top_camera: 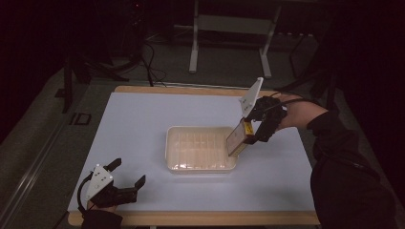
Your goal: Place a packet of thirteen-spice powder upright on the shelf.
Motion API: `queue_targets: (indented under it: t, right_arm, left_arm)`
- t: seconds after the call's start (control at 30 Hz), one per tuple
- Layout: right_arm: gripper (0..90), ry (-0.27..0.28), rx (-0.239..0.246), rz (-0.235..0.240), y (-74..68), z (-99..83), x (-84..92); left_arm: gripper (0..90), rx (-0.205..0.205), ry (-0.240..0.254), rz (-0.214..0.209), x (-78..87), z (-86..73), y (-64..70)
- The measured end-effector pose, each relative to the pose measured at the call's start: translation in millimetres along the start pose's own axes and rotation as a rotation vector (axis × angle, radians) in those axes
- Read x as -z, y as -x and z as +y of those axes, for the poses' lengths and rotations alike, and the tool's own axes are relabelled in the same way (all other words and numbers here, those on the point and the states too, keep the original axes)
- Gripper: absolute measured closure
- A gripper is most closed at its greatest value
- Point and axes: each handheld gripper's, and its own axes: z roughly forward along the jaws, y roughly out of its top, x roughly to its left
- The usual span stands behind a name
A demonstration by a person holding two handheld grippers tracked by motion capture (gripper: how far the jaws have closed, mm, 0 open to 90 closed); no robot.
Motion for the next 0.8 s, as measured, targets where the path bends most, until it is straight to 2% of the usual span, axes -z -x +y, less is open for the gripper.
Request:
queue_targets:
  t: [0.27,0.37,0.47,0.8]
  right_arm:
    - [32.1,0.044,0.009,0.0,1.8,14.3,-6.7]
    - [32.1,0.066,0.026,0.001,2.0,20.3,-11.0]
    - [32.1,0.108,0.046,-0.009,2.3,25.8,-15.2]
    - [32.1,0.209,0.051,0.016,9.3,40.0,-35.8]
  left_arm:
    - [0.1,-0.015,0.008,-0.01,0.3,0.8,1.7]
    - [0.1,-0.015,0.01,-0.011,0.6,0.9,1.3]
    - [0.1,-0.015,0.01,-0.013,0.5,0.9,1.4]
    - [0.1,-0.02,0.008,-0.016,0.2,0.9,1.7]
